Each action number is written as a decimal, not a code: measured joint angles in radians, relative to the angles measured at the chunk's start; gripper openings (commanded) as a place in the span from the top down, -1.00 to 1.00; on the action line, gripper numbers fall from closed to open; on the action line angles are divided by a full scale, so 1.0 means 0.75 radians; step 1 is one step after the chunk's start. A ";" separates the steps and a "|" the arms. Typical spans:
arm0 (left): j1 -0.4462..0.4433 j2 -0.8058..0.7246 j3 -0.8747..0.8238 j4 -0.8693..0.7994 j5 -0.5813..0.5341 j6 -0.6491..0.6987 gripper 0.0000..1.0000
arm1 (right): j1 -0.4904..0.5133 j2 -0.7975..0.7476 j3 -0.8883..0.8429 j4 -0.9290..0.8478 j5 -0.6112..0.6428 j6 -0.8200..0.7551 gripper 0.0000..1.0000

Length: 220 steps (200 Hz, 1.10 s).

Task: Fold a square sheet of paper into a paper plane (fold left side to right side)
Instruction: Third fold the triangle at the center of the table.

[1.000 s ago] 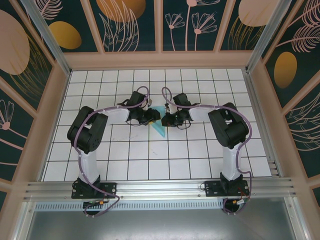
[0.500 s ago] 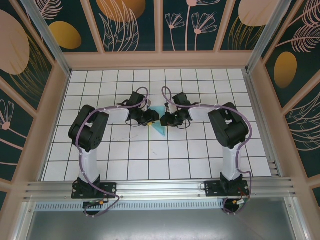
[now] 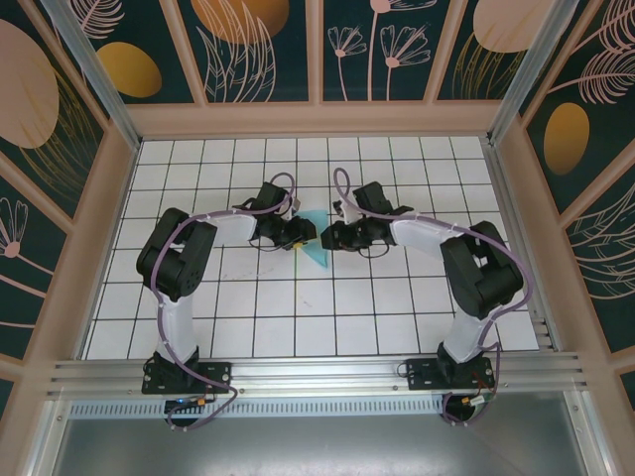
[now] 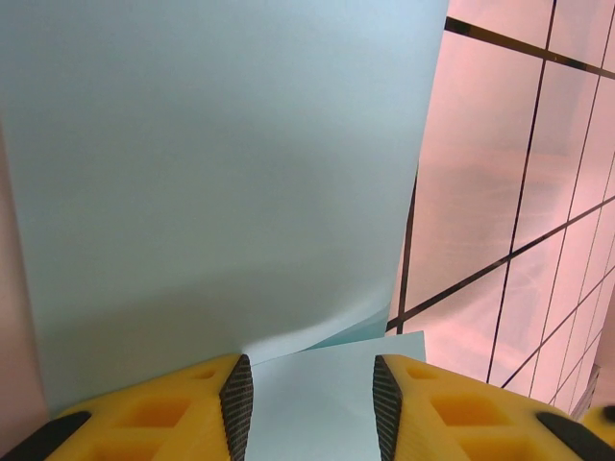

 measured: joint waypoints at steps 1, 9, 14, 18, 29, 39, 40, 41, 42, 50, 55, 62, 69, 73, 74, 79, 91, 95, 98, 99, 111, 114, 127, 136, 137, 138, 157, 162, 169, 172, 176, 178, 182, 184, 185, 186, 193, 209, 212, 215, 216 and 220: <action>0.000 0.000 0.000 0.000 0.000 -0.001 0.17 | 0.002 0.000 -0.001 -0.001 -0.002 0.001 0.32; 0.000 0.000 0.000 0.000 0.000 0.000 0.17 | 0.022 0.001 -0.009 -0.001 -0.020 0.004 0.32; 0.000 0.000 0.000 0.000 -0.001 0.000 0.17 | 0.034 0.003 -0.009 -0.001 -0.030 0.005 0.32; 0.000 0.000 0.000 0.000 0.000 -0.001 0.17 | 0.045 0.005 -0.009 0.001 -0.039 0.005 0.33; 0.000 0.000 0.001 0.000 0.000 -0.001 0.17 | 0.068 0.014 -0.005 0.005 -0.054 0.009 0.33; 0.000 0.000 0.000 0.000 0.000 -0.001 0.17 | 0.082 0.035 0.005 0.009 -0.066 0.011 0.33; 0.000 0.000 0.001 0.000 0.000 0.000 0.17 | 0.083 0.038 0.006 0.009 -0.067 0.011 0.33; 0.000 0.000 0.001 0.000 0.000 -0.001 0.17 | 0.083 0.040 0.007 0.009 -0.068 0.011 0.33; 0.000 0.000 0.001 0.000 0.000 -0.001 0.17 | 0.084 0.042 0.008 0.010 -0.068 0.012 0.33; 0.000 0.000 0.001 0.000 0.000 -0.001 0.17 | 0.086 0.065 0.016 0.011 -0.069 0.014 0.33; 0.000 0.000 0.001 0.000 0.000 -0.001 0.17 | 0.086 0.078 0.021 0.010 -0.068 0.014 0.33; 0.000 0.000 0.001 0.000 0.000 -0.001 0.18 | 0.086 0.096 0.026 0.010 -0.068 0.014 0.33; 0.000 0.000 0.001 0.000 0.000 -0.001 0.18 | 0.086 0.113 0.032 0.009 -0.068 0.013 0.33; 0.000 0.000 0.001 0.000 0.000 -0.001 0.18 | 0.085 0.122 0.035 0.009 -0.068 0.013 0.33; 0.000 0.000 0.001 0.000 -0.001 -0.001 0.18 | 0.085 0.126 0.036 0.008 -0.067 0.013 0.33; 0.000 0.000 0.001 0.000 -0.001 -0.001 0.18 | 0.085 0.136 0.041 0.008 -0.066 0.013 0.33; 0.000 0.000 0.001 0.000 -0.001 -0.001 0.17 | 0.085 0.155 0.044 0.008 -0.063 0.012 0.33; 0.000 0.000 0.001 0.000 -0.001 -0.001 0.18 | 0.085 0.159 0.044 0.007 -0.063 0.010 0.33; 0.000 0.000 0.001 0.000 -0.001 -0.001 0.17 | 0.085 0.163 0.044 0.007 -0.062 0.008 0.33; 0.000 0.000 0.001 0.000 -0.001 0.000 0.17 | 0.085 0.164 0.044 0.006 -0.062 0.008 0.33; 0.000 0.000 0.000 0.000 -0.001 0.000 0.17 | 0.085 0.175 0.044 0.004 -0.052 0.003 0.33; 0.000 0.000 0.001 0.000 -0.001 0.000 0.17 | 0.085 0.179 0.044 0.004 -0.051 -0.001 0.33; 0.000 0.001 0.001 0.000 0.001 0.000 0.17 | 0.085 0.183 0.044 0.004 -0.042 -0.004 0.33; 0.000 0.001 0.001 0.000 0.001 0.000 0.17 | 0.085 0.184 0.044 0.004 -0.037 -0.008 0.33; 0.000 0.001 0.001 0.000 0.001 0.000 0.17 | 0.085 0.184 0.044 0.004 -0.036 -0.008 0.33; 0.000 0.001 0.001 0.000 0.001 0.000 0.17 | 0.085 0.184 0.044 0.004 -0.035 -0.008 0.33; 0.000 0.001 0.001 0.000 0.001 0.001 0.17 | 0.085 0.188 0.044 0.002 -0.023 -0.012 0.33; 0.000 0.001 0.001 0.000 0.001 0.001 0.17 | 0.085 0.190 0.044 0.001 -0.018 -0.012 0.34; 0.000 0.001 0.001 0.000 0.001 0.002 0.17 | 0.085 0.195 0.044 0.000 -0.013 -0.012 0.34; 0.000 0.001 0.001 0.000 0.001 0.003 0.17 | 0.085 0.196 0.044 0.000 -0.012 -0.013 0.34; 0.000 0.001 0.001 0.000 0.001 0.004 0.17 | 0.085 0.199 0.044 -0.001 -0.009 -0.013 0.34; 0.000 0.001 0.001 0.000 0.001 0.004 0.17 | 0.085 0.200 0.044 -0.001 -0.008 -0.013 0.34; 0.000 0.001 0.001 0.000 0.001 0.004 0.17 | 0.085 0.202 0.044 -0.001 -0.007 -0.013 0.34; 0.000 0.001 0.001 -0.001 0.001 0.004 0.17 | 0.085 0.203 0.044 -0.001 -0.007 -0.015 0.34; 0.000 0.001 0.001 0.000 0.001 0.004 0.17 | 0.085 0.203 0.044 -0.001 -0.007 -0.015 0.34; 0.000 0.001 0.001 0.000 0.001 0.004 0.17 | 0.085 0.204 0.044 -0.002 -0.007 -0.016 0.34; 0.000 0.001 0.001 0.000 0.001 0.004 0.17 | 0.085 0.206 0.044 -0.001 -0.006 -0.018 0.35; 0.000 0.001 0.002 -0.001 0.001 0.004 0.17 | 0.085 0.208 0.044 -0.002 -0.004 -0.021 0.36; 0.000 0.001 0.002 -0.001 0.001 0.004 0.17 | 0.085 0.209 0.044 -0.002 -0.004 -0.022 0.36; 0.000 0.001 0.002 -0.001 0.001 0.004 0.17 | 0.085 0.209 0.044 -0.002 -0.004 -0.022 0.36; 0.000 0.001 0.002 -0.001 0.001 0.004 0.17 | 0.085 0.209 0.044 -0.002 -0.004 -0.022 0.36; 0.000 0.002 0.002 -0.001 0.001 0.004 0.17 | 0.085 0.209 0.044 -0.002 -0.004 -0.022 0.37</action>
